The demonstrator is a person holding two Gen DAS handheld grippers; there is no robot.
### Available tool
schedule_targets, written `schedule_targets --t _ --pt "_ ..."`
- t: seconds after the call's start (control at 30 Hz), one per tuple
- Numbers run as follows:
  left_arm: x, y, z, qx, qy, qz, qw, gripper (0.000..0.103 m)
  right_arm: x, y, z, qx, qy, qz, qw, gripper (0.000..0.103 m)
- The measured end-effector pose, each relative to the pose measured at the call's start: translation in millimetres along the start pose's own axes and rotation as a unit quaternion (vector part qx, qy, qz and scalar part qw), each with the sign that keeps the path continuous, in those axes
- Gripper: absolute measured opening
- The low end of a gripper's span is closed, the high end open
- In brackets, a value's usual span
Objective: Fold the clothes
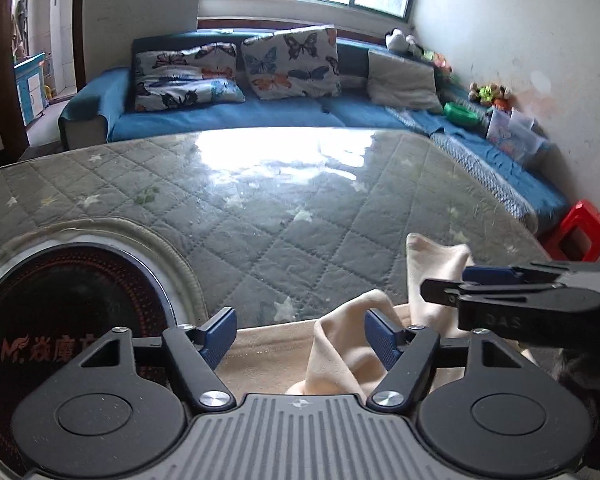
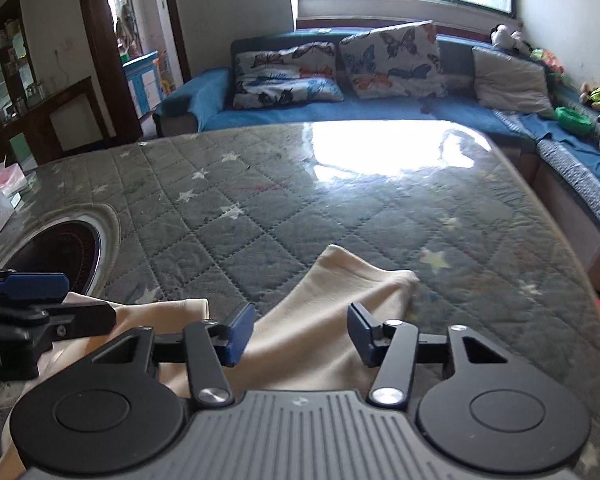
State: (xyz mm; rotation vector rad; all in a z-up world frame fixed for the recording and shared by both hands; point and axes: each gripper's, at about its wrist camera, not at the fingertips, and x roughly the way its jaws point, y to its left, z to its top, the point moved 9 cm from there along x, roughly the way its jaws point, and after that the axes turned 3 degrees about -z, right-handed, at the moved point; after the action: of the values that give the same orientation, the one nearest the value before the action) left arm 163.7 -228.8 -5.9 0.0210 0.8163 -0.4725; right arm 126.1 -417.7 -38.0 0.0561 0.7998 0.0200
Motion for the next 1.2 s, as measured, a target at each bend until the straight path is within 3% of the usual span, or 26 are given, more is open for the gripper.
schedule_targets --t 0.13,0.3,0.7,0.83,0.93,1.0,1.03,1.2 --pt "13 -1 -8 0.008 0.022 -0.008 0.9997 0.047 14 6 -3 -0.016 0.016 -0.002 1.000 0.051" --pt "16 -8 -15 0.010 0.033 -0.036 0.9988 0.014 17 10 -4 -0.026 0.021 -0.005 0.999 0.046" --pt "7 -14 -14 0.022 0.018 -0.044 0.9986 0.007 10 -1 -3 -0.015 0.016 -0.014 1.000 0.010" --pt "4 -15 -15 0.027 0.009 -0.041 0.9988 0.006 6 -3 -2 -0.012 0.014 -0.016 1.000 0.010" --pt "1 -16 -14 0.027 0.004 -0.039 0.9989 0.006 4 -2 2 0.000 0.010 -0.005 1.000 0.019" --pt "-1 -16 -13 0.028 0.001 -0.038 0.9989 0.006 3 2 3 0.002 0.009 0.002 1.000 0.037" --pt "-2 -16 -13 0.029 -0.001 -0.037 0.9989 0.006 3 5 3 0.000 0.009 0.006 1.000 0.041" --pt "-9 -12 -14 0.029 -0.010 -0.031 0.9991 0.005 9 21 -7 -0.027 0.026 0.009 0.999 0.043"
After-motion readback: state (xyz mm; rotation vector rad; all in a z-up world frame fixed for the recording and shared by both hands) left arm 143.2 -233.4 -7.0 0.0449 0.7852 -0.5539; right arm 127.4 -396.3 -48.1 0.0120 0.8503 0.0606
